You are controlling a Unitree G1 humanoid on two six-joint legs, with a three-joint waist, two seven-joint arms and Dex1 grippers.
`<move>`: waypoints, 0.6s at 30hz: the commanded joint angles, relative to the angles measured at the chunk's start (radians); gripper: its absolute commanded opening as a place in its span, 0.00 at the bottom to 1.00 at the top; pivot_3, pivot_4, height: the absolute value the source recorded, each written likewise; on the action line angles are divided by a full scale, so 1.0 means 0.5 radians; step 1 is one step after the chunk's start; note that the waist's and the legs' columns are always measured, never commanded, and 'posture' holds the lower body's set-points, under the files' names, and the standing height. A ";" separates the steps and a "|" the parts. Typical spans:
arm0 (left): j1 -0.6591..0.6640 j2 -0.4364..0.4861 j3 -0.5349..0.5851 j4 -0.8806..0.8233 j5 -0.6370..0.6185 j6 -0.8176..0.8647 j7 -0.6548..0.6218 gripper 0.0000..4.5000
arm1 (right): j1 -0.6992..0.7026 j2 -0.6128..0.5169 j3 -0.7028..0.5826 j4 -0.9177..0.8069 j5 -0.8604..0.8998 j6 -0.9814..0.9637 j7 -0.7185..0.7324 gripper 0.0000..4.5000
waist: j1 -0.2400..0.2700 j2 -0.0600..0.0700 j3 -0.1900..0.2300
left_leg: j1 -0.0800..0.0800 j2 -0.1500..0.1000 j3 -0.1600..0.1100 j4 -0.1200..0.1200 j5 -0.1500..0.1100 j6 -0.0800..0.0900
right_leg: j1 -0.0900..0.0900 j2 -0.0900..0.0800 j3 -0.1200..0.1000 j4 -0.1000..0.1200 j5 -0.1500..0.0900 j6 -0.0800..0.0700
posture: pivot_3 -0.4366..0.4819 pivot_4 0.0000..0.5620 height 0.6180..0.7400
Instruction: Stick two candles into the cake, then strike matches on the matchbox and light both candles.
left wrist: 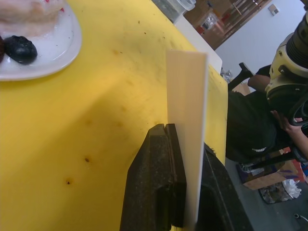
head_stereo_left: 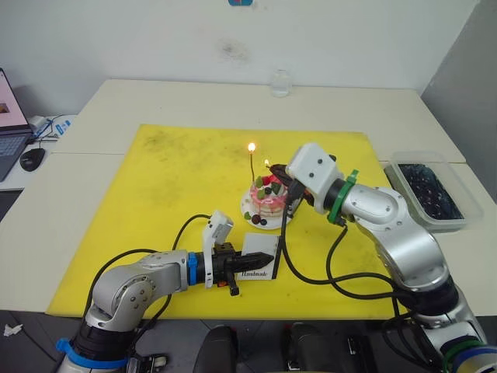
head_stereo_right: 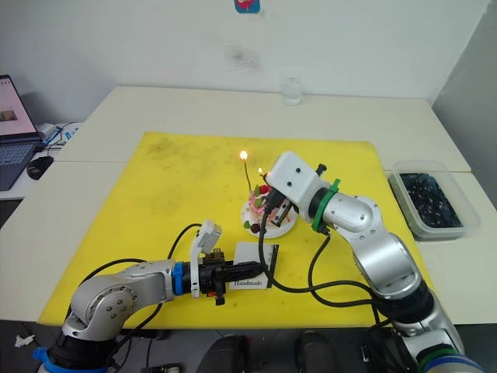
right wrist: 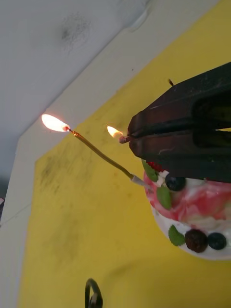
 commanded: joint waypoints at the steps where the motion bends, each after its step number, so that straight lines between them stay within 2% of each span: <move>1: -0.016 -0.017 -0.002 -0.048 -0.002 -0.030 -0.013 0.00 | 0.027 -0.043 -0.145 -0.206 0.114 0.128 0.033 0.00 | 0.000 0.000 0.000 | 0.000 0.000 0.000 0.000 0.000 0.000 | 0.000 0.000 0.000 0.000 0.000 0.000 | 0.48 0.27 1.00; 6: -0.018 -0.014 -0.009 -0.043 -0.003 -0.031 -0.023 0.00 | 0.212 -0.146 -0.401 -0.451 0.298 0.389 0.061 0.00 | 0.005 0.000 0.000 | 0.000 0.000 -0.001 0.000 0.000 0.000 | 0.000 -0.001 -0.001 -0.001 0.000 0.000 | 0.48 0.27 1.00; 10: -0.016 -0.015 -0.019 -0.040 -0.001 -0.033 -0.032 0.00 | 0.448 -0.355 -0.761 -0.532 0.318 0.491 0.077 0.00 | 0.007 0.000 0.000 | 0.000 -0.001 0.000 0.000 0.000 0.000 | 0.001 -0.001 0.000 -0.001 0.000 0.000 | 0.48 0.27 1.00; 15: -0.007 -0.026 -0.028 -0.043 0.006 -0.043 -0.034 0.00 | 0.608 -0.562 -1.065 -0.344 0.191 0.356 -0.027 0.00 | 0.003 0.000 0.000 | 0.001 -0.002 0.001 0.001 0.000 0.000 | 0.001 -0.001 0.001 -0.001 0.000 0.000 | 0.48 0.27 1.00; 18: -0.003 -0.038 -0.034 -0.049 0.008 -0.043 -0.026 0.00 | 0.710 -0.594 -1.170 -0.125 0.069 0.174 -0.149 0.00 | 0.004 0.000 0.000 | 0.001 -0.002 0.000 0.000 0.000 0.000 | 0.001 -0.001 0.000 -0.001 0.000 0.000 | 0.48 0.27 1.00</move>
